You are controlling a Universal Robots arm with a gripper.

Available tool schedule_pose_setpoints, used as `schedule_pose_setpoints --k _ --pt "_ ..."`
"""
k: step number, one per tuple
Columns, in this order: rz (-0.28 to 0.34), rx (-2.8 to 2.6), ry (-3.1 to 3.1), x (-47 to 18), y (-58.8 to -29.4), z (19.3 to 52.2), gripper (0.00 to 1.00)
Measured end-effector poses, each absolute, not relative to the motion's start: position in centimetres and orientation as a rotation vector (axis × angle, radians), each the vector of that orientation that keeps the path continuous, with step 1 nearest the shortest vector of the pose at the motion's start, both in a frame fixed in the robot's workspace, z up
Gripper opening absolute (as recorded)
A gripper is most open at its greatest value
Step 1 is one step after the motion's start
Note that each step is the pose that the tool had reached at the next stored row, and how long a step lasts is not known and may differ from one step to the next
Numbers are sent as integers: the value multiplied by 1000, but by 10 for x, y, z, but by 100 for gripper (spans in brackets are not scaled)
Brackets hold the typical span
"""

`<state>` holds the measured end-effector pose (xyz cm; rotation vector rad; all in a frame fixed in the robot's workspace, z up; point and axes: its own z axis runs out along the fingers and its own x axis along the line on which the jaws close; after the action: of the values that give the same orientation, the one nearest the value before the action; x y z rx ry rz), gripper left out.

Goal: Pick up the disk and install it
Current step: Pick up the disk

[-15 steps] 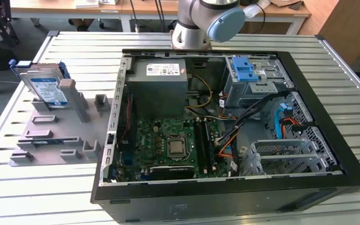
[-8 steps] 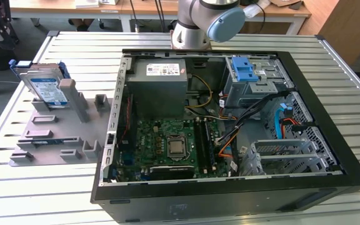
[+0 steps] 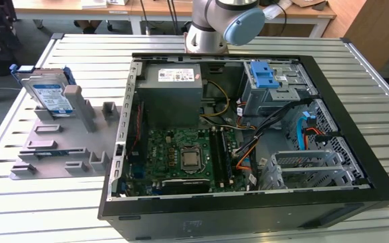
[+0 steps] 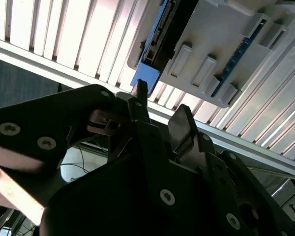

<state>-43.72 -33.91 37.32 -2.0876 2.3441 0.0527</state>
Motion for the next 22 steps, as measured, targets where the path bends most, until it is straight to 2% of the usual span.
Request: schedule_pose_setpoints --k 3,5,6,7,22 --pt "48 -2089 2346 -437 -339 368 47" --pt "47 -2090 2347 -437 -339 364 58" --pt "46 -2090 2347 -437 -339 362 58" --pt "45 -2091 2347 -437 -339 360 65" --pt "41 -2121 2317 -438 -335 345 65"
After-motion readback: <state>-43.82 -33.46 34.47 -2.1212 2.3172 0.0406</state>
